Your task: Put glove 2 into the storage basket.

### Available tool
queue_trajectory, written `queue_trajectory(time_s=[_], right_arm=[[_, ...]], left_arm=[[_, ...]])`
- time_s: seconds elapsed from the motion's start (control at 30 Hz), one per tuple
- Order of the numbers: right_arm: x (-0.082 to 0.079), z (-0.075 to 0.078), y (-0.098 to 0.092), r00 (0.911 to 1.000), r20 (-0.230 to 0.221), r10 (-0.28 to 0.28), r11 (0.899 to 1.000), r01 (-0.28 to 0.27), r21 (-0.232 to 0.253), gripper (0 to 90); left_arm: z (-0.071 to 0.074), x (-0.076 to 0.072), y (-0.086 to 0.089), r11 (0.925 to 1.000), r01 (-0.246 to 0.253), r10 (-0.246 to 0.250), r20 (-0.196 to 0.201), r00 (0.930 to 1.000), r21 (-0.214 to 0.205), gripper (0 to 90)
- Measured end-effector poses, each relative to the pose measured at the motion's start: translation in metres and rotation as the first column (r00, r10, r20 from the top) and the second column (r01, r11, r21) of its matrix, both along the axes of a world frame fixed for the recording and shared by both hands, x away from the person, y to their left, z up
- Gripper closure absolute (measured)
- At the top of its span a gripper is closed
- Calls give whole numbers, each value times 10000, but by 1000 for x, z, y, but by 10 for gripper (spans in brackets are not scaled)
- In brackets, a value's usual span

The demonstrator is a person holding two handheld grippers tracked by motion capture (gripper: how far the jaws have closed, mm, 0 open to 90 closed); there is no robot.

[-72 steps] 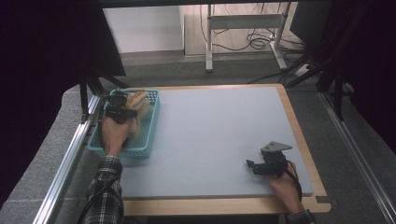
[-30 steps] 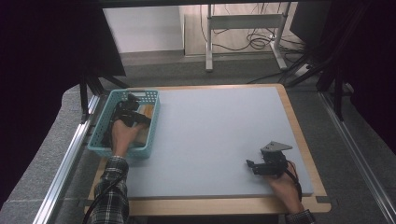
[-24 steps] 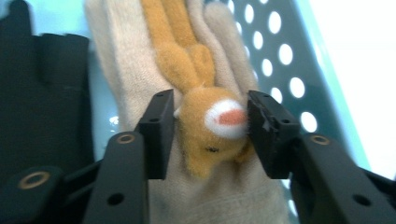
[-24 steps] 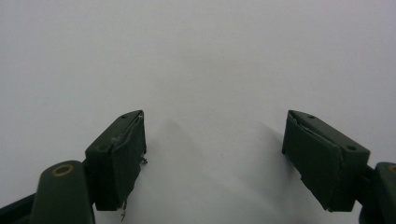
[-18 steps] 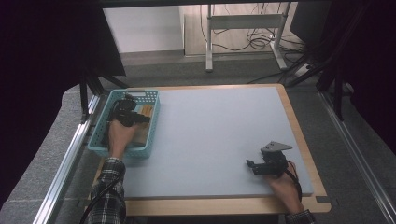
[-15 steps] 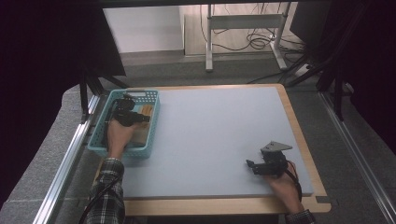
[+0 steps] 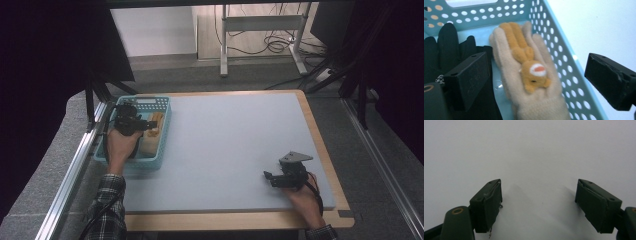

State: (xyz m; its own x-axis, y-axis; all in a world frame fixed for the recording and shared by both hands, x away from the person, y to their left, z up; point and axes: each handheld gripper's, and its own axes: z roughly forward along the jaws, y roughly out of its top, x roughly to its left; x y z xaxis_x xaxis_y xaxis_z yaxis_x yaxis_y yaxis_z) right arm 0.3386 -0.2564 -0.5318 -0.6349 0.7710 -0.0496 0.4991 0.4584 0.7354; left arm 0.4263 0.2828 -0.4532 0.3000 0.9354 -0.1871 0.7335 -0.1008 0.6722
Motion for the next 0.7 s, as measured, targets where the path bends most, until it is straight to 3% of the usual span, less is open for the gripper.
queue_trajectory(time_s=[0.17,0.37,0.7], right_arm=[[0,0,0,10000,-3,-4,10000,4,-3,210],[0,0,0,10000,-3,-4,10000,4,-6,210],[0,0,0,10000,4,-6,10000,6,-8,209]], left_arm=[[5,-11,-12,9980,629,-628,268,9977,-38,25],[11,-24,-33,9913,1315,-1313,700,9889,26,7],[10,-48,-77,9710,2380,-2389,1105,9647,212,3]])
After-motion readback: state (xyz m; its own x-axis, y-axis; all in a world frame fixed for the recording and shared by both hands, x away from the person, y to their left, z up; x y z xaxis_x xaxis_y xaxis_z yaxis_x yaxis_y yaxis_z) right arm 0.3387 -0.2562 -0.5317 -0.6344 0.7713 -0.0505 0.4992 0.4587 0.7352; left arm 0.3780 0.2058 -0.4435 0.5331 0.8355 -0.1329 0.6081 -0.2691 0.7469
